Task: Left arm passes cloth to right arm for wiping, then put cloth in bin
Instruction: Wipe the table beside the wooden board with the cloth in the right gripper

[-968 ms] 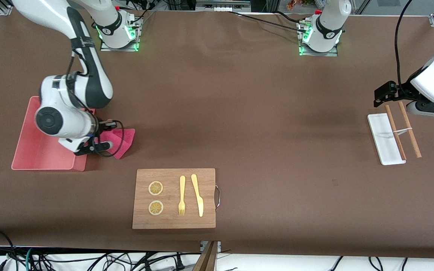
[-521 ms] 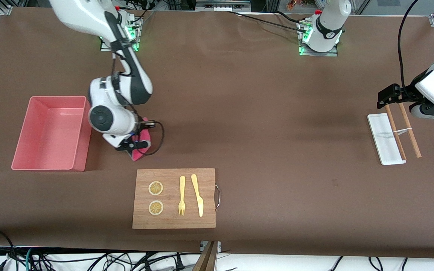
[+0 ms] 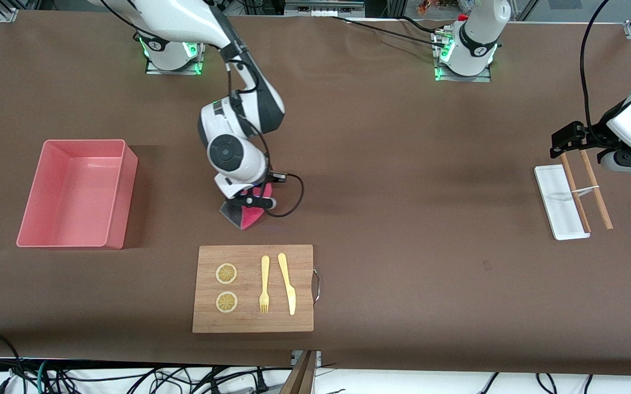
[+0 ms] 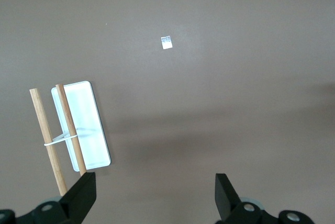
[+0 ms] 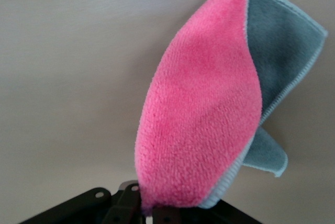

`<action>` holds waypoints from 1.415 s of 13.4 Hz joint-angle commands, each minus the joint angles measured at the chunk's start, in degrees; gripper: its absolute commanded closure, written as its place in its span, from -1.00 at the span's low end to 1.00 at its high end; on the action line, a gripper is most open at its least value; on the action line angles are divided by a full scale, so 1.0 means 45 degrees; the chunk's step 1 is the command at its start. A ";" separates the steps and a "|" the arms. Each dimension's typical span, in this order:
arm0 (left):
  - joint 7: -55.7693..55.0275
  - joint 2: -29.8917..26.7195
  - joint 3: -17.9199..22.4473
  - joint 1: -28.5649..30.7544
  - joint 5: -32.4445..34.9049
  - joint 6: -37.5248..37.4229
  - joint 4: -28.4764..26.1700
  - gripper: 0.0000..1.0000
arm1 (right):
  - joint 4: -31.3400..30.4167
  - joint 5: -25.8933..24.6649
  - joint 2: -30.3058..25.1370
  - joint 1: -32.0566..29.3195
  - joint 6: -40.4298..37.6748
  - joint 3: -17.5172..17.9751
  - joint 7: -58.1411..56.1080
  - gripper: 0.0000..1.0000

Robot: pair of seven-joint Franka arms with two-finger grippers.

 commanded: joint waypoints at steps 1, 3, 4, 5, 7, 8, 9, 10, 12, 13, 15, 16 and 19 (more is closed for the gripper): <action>0.0259 0.0096 -0.0032 0.0032 -0.0192 -0.0199 0.0348 -1.00 | 0.1125 0.0239 0.0319 0.0074 -0.0363 0.0563 0.1659 1.00; 0.0260 0.0096 -0.0032 0.0012 -0.0192 -0.0296 0.0348 -1.00 | 0.1651 0.0704 0.0066 -0.0062 -0.1179 0.0916 0.2287 1.00; 0.0279 0.0096 -0.0032 0.0012 -0.0211 -0.0297 0.0348 -1.00 | 0.1867 0.0998 0.0026 -0.0275 -0.1706 0.0917 0.2309 1.00; 0.0279 0.0096 -0.0032 0.0012 -0.0212 -0.0297 0.0348 -1.00 | 0.1811 0.1059 -0.0149 -0.0567 -0.1943 0.0936 0.2251 1.00; 0.0298 0.0096 -0.0032 0.0032 -0.0212 -0.0297 0.0348 -1.00 | 0.1229 0.0982 -0.0422 -0.1017 -0.2159 0.0937 0.1998 1.00; 0.0298 0.0096 -0.0032 0.0012 -0.0212 -0.0297 0.0348 -1.00 | 0.0567 0.1020 -0.0656 -0.1368 -0.2141 0.0937 0.1648 1.00; 0.0298 0.0115 -0.0032 -0.0007 -0.0212 -0.0297 0.0348 -1.00 | -0.0116 0.0962 -0.0987 -0.1777 -0.2025 0.0937 0.1316 1.00; 0.0298 0.0096 -0.0032 -0.0007 -0.0212 -0.0297 0.0348 -1.00 | -0.0665 0.0846 -0.1222 -0.2207 -0.2024 0.0917 0.0481 1.00; 0.0279 0.0096 -0.0032 -0.0007 -0.0212 -0.0297 0.0348 -1.00 | -0.1526 0.0709 -0.1420 -0.3202 -0.2005 0.0800 -0.1471 1.00; 0.0298 0.0096 -0.0032 -0.0007 -0.0212 -0.0297 0.0348 -1.00 | -0.1839 0.0302 -0.1401 -0.3555 -0.1966 0.0587 -0.2505 1.00; 0.0298 0.0096 -0.0032 0.0012 -0.0212 -0.0316 0.0348 -1.00 | -0.2328 -0.0266 -0.1420 -0.4317 -0.1712 0.0313 -0.4420 1.00; 0.0298 0.0096 -0.0032 -0.0007 -0.0212 -0.0316 0.0348 -1.00 | -0.2446 -0.0559 -0.1420 -0.4475 -0.1692 -0.0056 -0.5203 1.00; 0.0298 0.0115 -0.0032 0.0012 -0.0212 -0.0316 0.0348 -1.00 | -0.2390 -0.1165 -0.1439 -0.5216 -0.1731 -0.0839 -0.7490 1.00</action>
